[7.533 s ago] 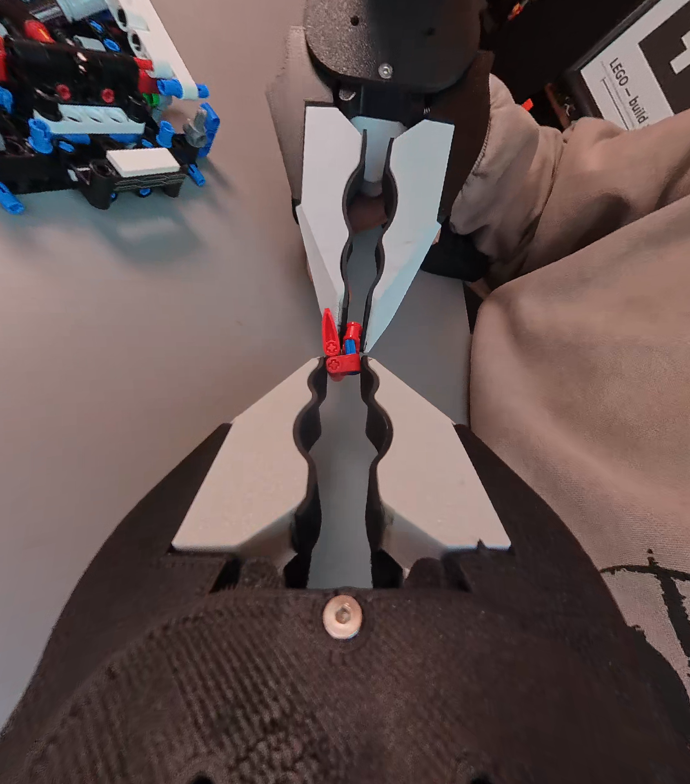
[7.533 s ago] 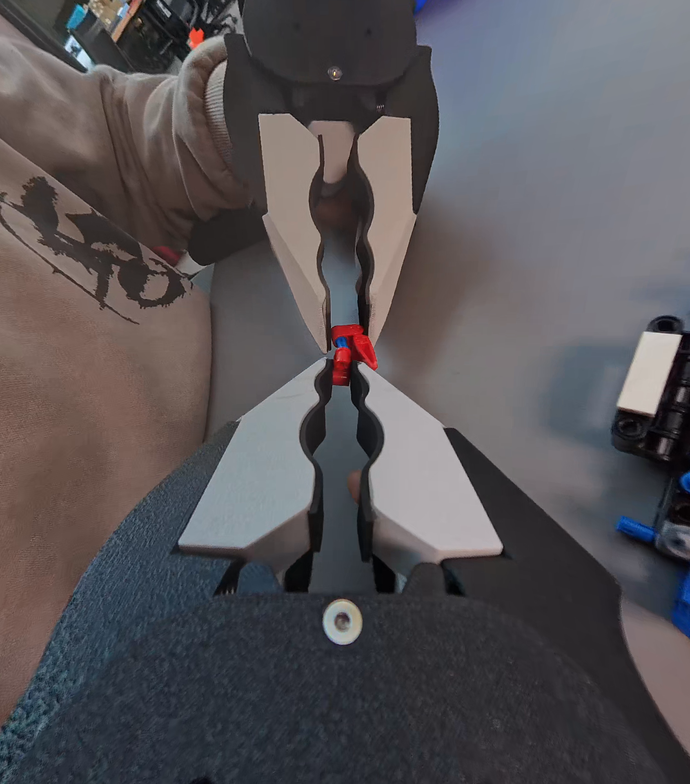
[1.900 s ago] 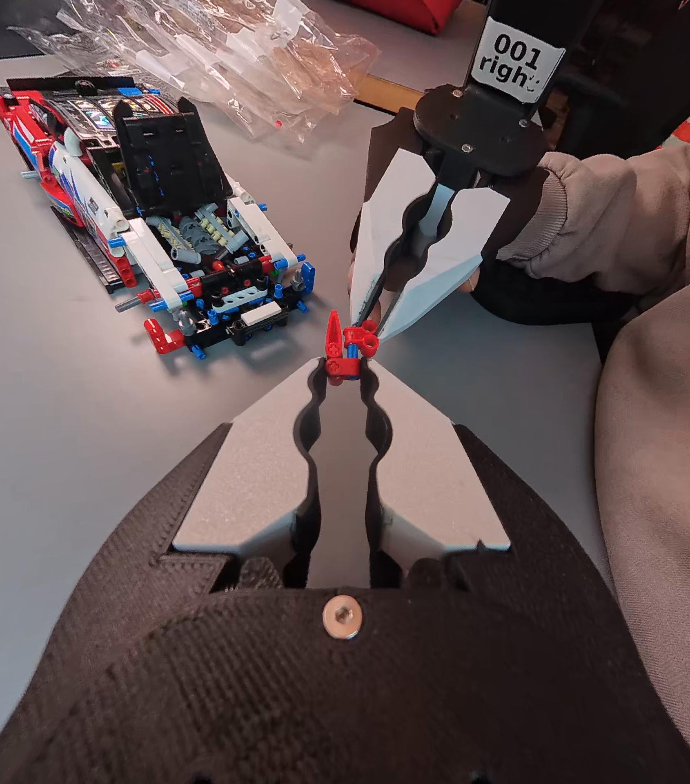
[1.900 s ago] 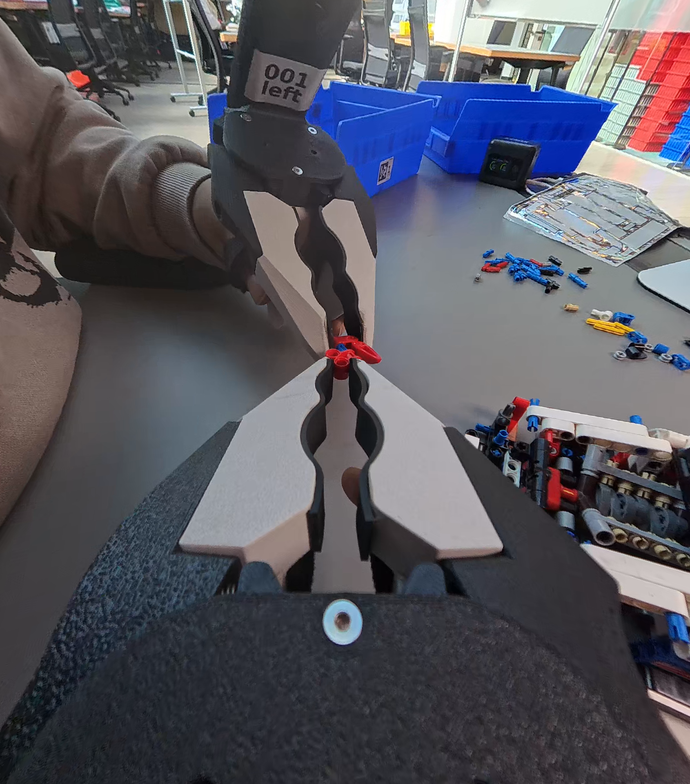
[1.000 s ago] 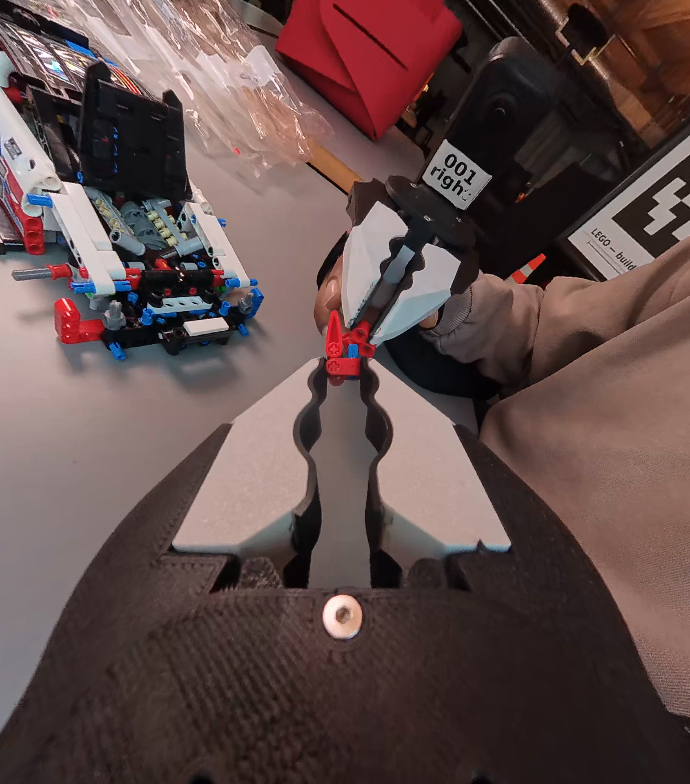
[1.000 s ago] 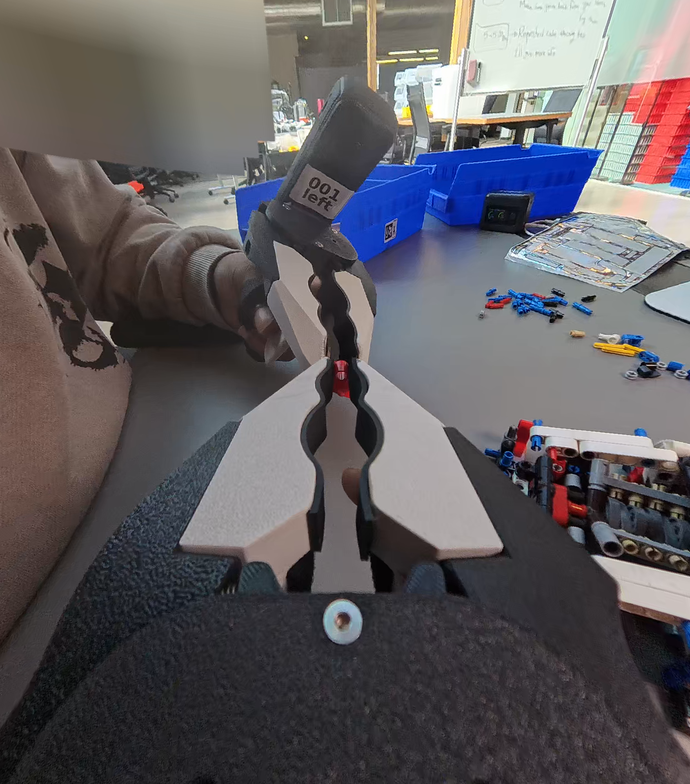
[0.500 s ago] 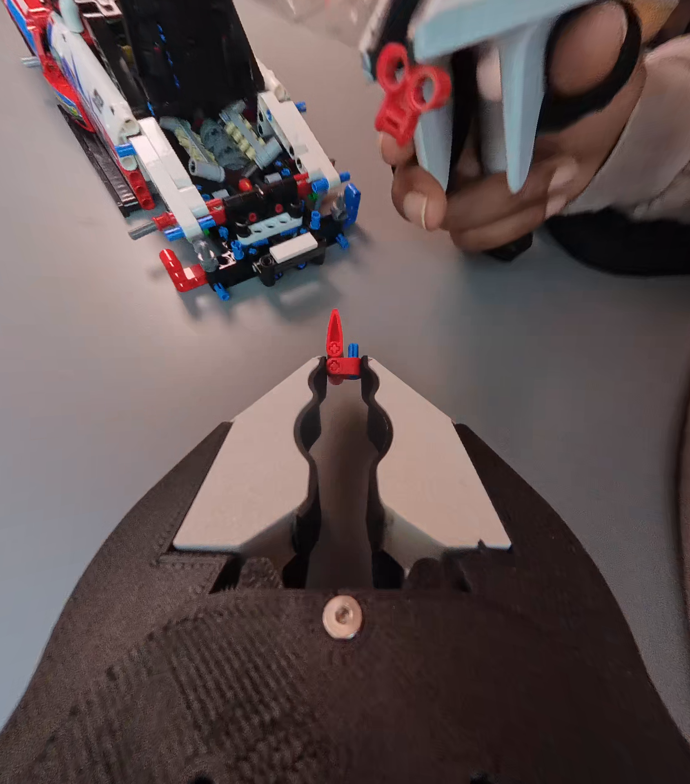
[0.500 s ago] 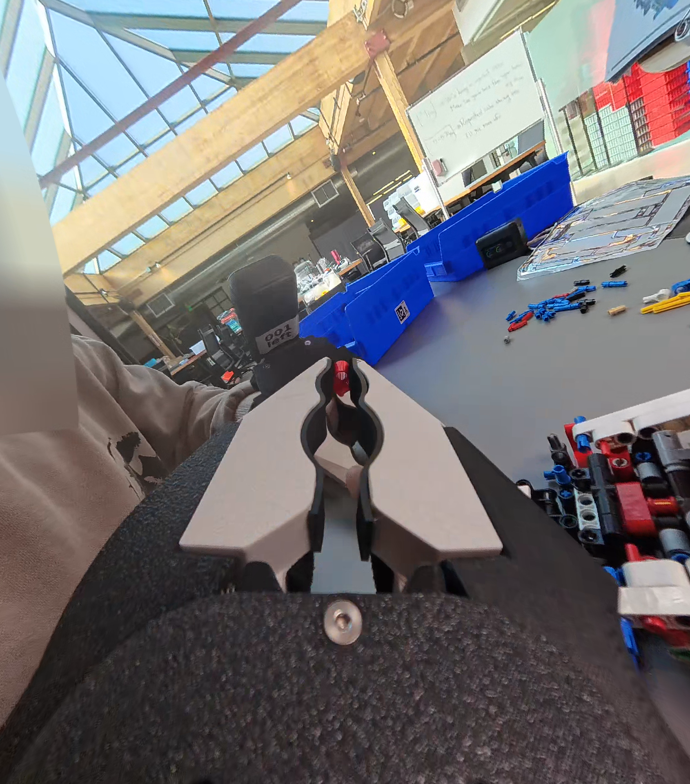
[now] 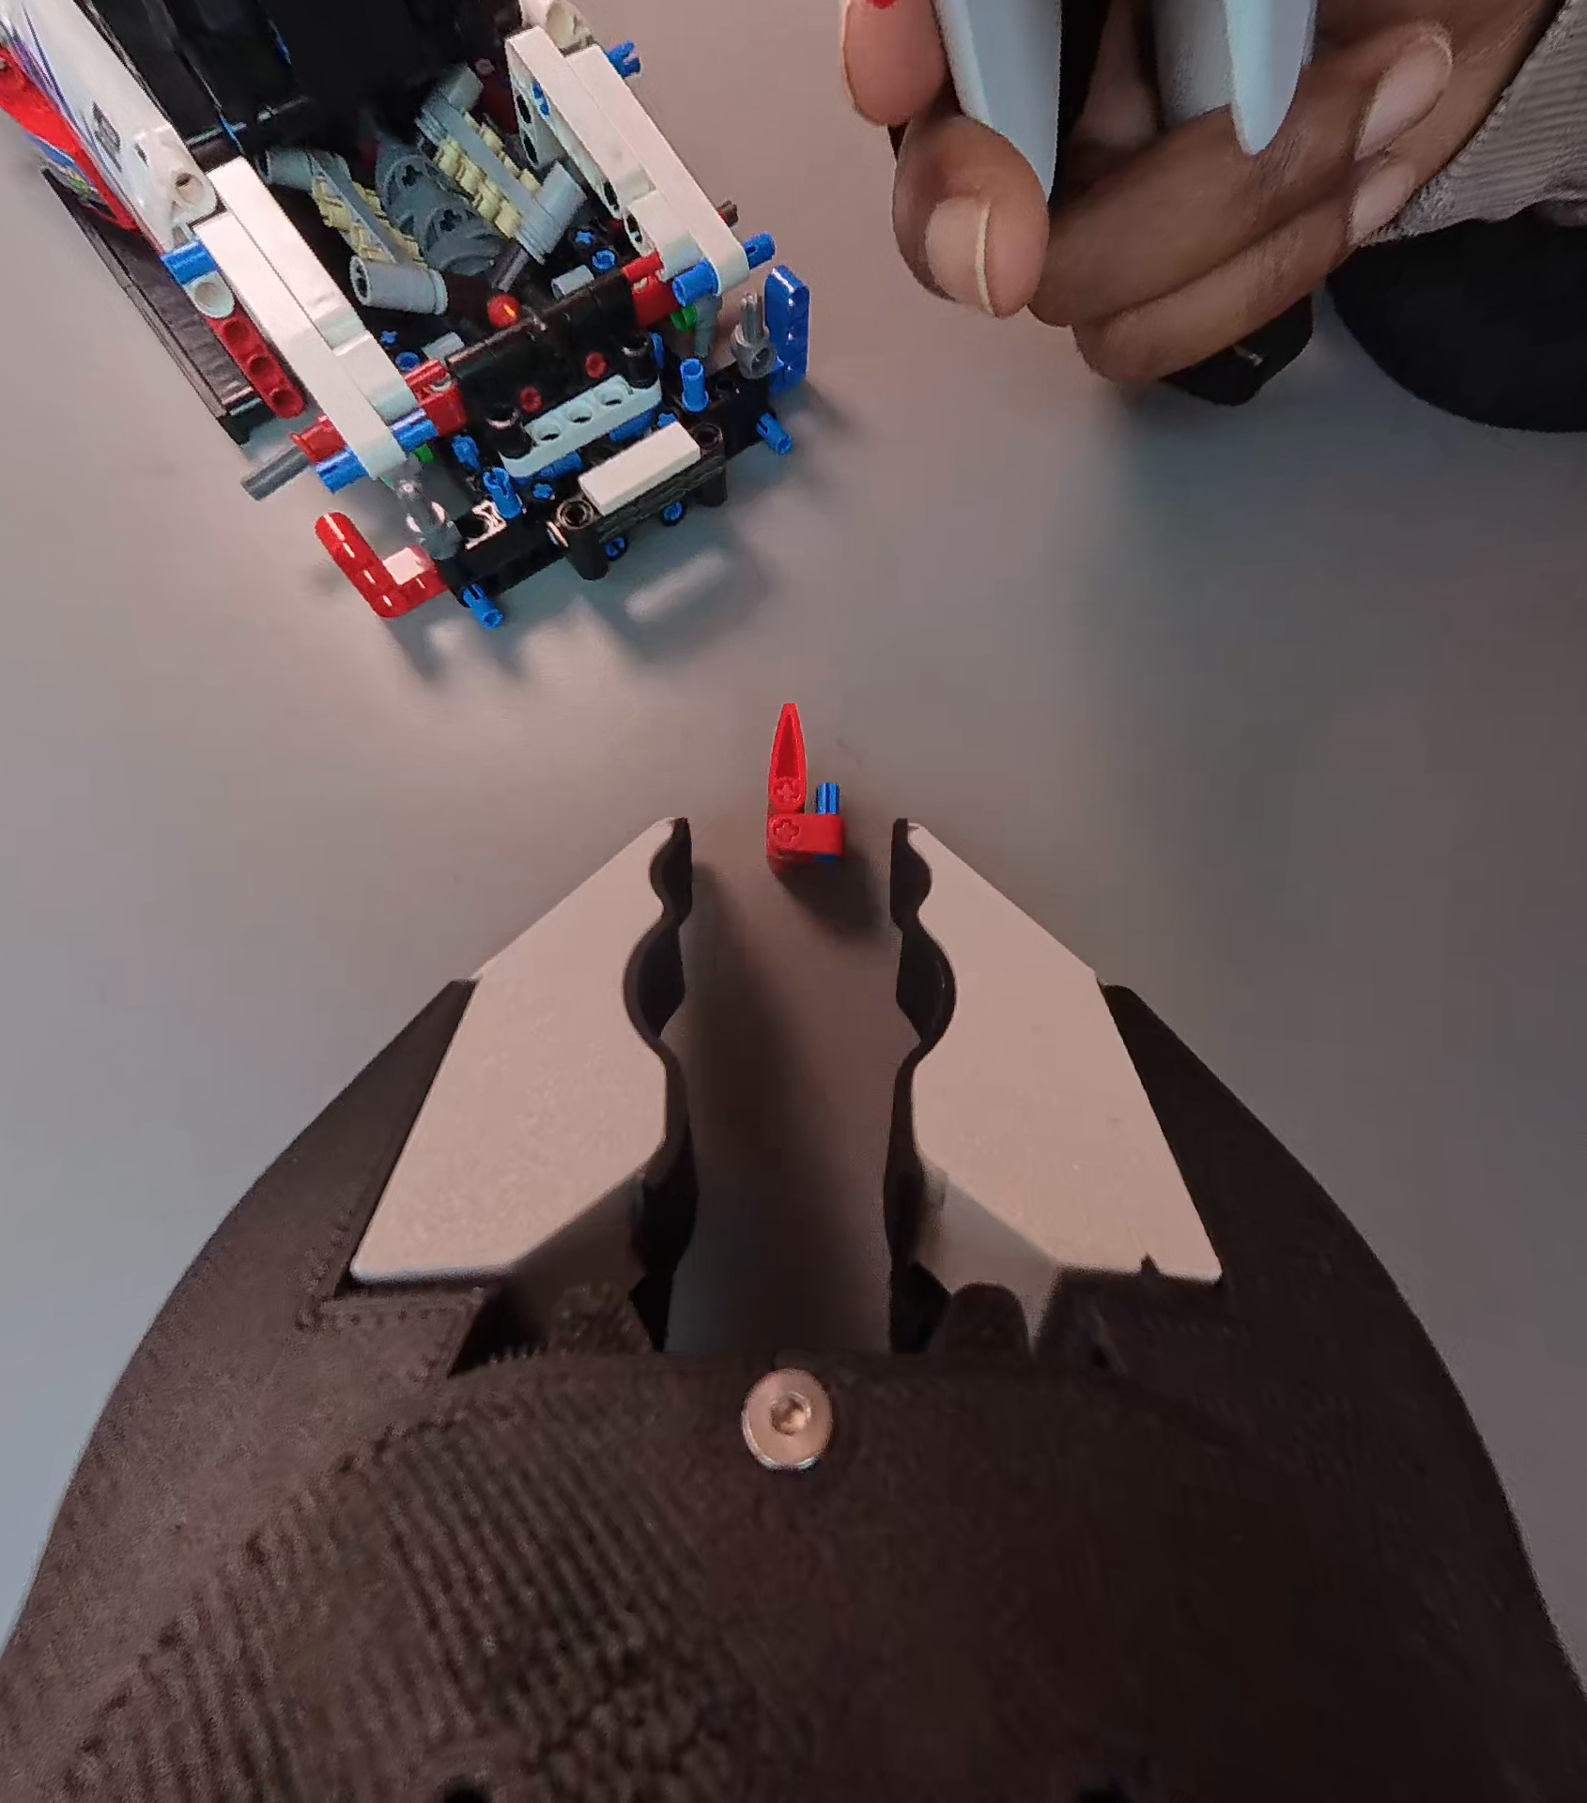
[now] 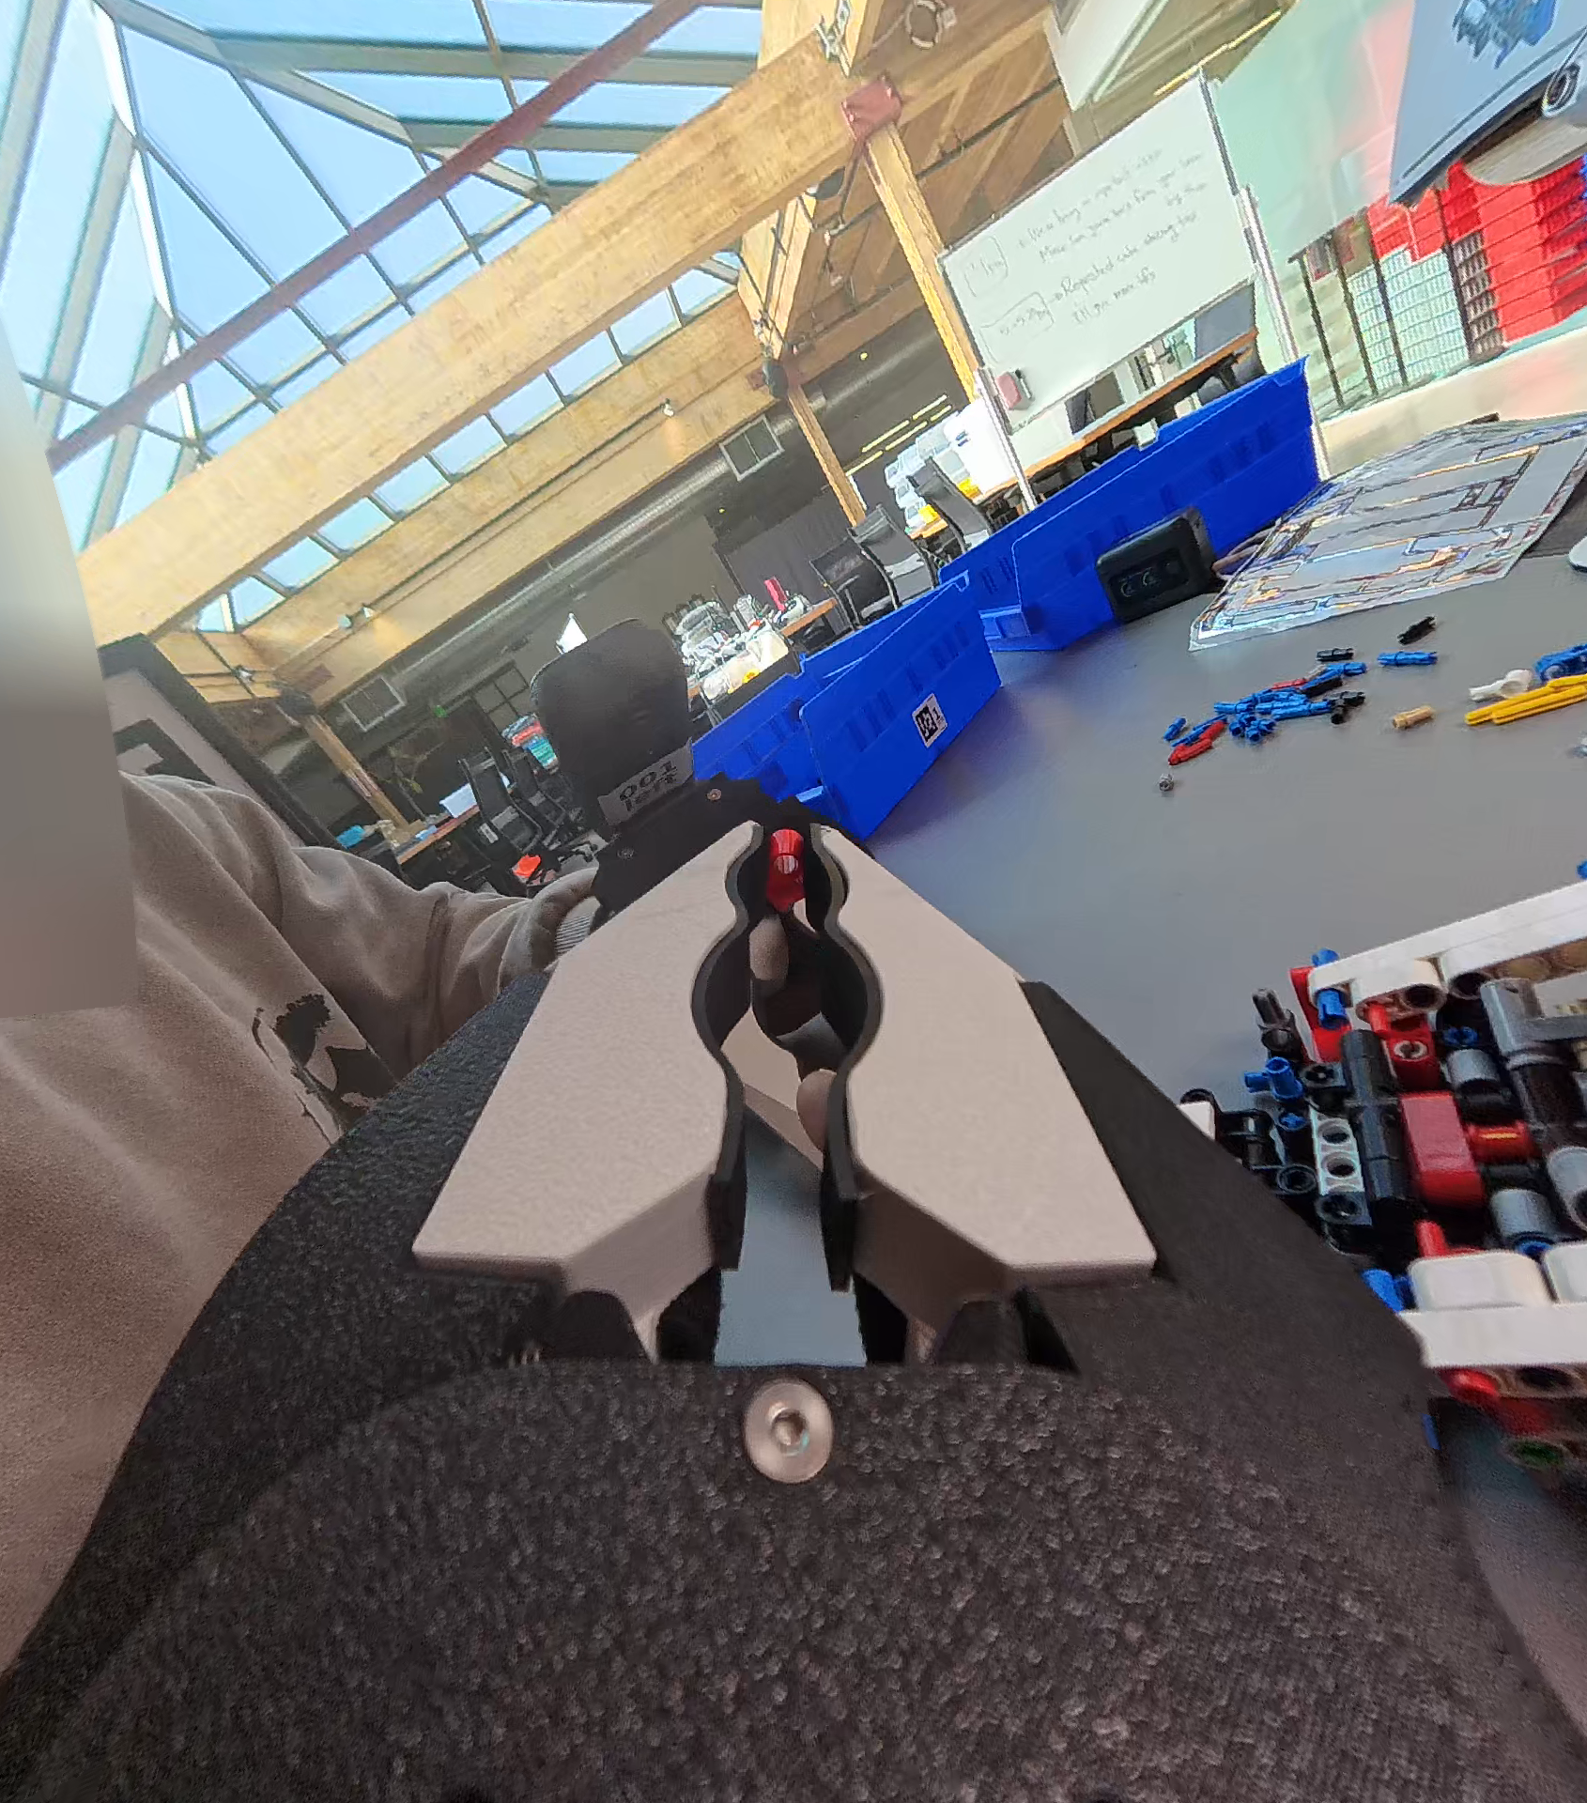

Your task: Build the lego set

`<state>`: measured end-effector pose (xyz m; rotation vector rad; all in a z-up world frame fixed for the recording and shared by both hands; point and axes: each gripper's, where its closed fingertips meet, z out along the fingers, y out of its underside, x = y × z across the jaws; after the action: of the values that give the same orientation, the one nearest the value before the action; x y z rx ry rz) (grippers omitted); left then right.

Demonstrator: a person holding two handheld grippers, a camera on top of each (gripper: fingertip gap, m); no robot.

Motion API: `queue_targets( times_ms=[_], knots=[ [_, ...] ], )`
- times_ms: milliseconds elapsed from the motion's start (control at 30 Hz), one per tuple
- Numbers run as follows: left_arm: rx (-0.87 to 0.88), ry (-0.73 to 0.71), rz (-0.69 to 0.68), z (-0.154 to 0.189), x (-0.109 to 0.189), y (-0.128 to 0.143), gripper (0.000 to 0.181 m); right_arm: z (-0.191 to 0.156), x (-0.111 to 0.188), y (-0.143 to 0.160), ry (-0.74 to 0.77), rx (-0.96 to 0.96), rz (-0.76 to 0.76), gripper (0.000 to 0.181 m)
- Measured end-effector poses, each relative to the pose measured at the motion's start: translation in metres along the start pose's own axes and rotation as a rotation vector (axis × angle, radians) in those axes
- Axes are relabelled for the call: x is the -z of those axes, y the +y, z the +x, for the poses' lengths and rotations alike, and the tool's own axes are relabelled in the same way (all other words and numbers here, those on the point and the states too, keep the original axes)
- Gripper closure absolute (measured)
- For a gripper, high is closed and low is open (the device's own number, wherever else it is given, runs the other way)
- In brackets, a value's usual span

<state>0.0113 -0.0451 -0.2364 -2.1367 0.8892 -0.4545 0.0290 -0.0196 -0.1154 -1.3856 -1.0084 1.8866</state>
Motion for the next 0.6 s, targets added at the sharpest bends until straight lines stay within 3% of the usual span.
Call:
queue_targets(
  times_ms=[33, 200, 300, 500, 600],
  knots=[
    [0.019, 0.025, 0.050, 0.001, 0.004, -0.007, 0.143, -0.001, 0.000, -0.001, -0.005, -0.010, 0.009, 0.178],
    [0.241, 0.255, 0.415, 0.018, 0.039, -0.069, 0.149, -0.013, -0.007, -0.008, -0.077, -0.080, 0.086, 0.178],
    [0.341, 0.351, 0.553, 0.025, 0.054, -0.094, 0.152, -0.023, -0.014, -0.005, -0.106, -0.022, 0.092, 0.178],
    [0.326, 0.356, 0.624, 0.028, 0.070, -0.105, 0.175, -0.033, -0.015, -0.003, -0.090, 0.179, 0.075, 0.178],
    [0.309, 0.357, 0.619, 0.030, 0.072, -0.104, 0.175, -0.036, -0.013, -0.002, -0.073, 0.289, 0.056, 0.178]
  ],
)
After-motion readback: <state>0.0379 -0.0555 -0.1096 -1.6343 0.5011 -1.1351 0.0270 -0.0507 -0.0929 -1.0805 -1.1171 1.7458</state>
